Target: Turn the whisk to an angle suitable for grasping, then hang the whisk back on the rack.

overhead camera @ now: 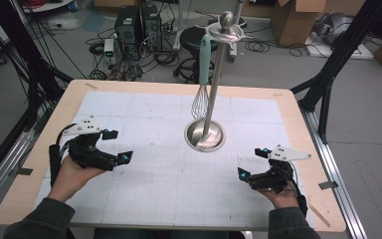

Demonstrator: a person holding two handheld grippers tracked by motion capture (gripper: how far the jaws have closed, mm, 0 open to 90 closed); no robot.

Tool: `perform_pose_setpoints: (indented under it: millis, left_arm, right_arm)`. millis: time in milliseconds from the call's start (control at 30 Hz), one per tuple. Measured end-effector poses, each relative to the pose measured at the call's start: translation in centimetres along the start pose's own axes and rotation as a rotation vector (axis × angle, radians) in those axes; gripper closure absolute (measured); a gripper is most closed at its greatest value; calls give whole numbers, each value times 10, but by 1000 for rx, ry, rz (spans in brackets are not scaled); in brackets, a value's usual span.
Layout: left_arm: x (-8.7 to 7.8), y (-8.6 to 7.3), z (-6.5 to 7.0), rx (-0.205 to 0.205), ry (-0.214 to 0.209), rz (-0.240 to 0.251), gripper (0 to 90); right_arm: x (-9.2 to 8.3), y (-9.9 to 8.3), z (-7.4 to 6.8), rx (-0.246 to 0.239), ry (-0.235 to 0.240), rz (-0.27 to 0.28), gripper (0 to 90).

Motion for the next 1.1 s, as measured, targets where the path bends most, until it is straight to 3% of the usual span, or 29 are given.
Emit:
perform_pose_setpoints:
  millis: [633, 1100]
  left_arm:
    - [-14, -16, -6, -16, 19, 13, 54]
    - [-15, -45, -7, -38, 29, -17, 17]
  right_arm:
    - [-1, -3, 2, 3, -12, -12, 6]
    - [-3, -5, 3, -3, -21, -18, 6]
Point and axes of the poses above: each handheld gripper's, and its own axes: x roughly forward along the jaws, y roughly out of its top, z roughly to its right, the point moved 8 cm from there along x, roughly forward along the jaws, and after that the axes turned 4 degrees about z, right-handed, at the moved point
